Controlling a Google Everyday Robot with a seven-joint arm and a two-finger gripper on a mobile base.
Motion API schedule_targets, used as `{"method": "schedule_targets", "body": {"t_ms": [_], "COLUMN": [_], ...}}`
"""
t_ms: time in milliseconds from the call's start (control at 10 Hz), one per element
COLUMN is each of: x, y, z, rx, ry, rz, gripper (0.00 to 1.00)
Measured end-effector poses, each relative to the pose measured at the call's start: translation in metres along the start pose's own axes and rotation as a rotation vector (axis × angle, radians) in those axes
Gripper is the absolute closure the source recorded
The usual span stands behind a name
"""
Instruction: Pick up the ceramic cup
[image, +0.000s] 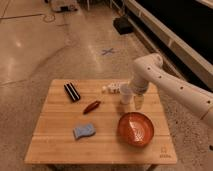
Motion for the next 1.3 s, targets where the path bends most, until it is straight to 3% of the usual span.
{"method": "schedule_targets", "body": {"t_ms": [1300], "x": [0.008], "y": [-0.010], "z": [0.014], "rx": [0.040], "ry": [0.001], "rz": [-0.028], "gripper": [0.20]}}
